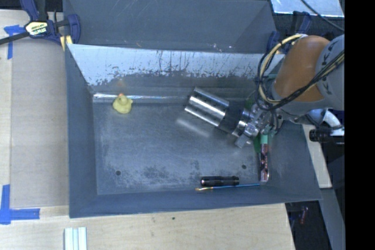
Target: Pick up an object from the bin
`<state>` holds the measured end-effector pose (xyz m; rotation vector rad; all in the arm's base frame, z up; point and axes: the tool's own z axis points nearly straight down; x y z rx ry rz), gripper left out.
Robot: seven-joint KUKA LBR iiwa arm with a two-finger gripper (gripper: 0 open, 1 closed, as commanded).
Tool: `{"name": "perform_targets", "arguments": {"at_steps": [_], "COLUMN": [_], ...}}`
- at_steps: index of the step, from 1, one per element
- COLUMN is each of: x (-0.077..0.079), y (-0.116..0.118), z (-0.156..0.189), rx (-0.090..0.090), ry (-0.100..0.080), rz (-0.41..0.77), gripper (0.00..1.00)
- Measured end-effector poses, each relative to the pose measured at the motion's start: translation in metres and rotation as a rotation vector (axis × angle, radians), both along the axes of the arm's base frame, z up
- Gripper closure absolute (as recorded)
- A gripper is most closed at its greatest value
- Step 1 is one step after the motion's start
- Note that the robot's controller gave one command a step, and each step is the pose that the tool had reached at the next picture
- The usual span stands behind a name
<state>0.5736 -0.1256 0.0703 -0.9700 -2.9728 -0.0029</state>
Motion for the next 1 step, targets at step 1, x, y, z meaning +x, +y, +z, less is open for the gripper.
{"name": "perform_targets", "arguments": {"at_steps": [1], "x": [0.0010], "y": [0.0016], "z": [0.0576], "rx": [0.001], "ry": [-0.008], "rz": [-0.003], "gripper": [1.00]}}
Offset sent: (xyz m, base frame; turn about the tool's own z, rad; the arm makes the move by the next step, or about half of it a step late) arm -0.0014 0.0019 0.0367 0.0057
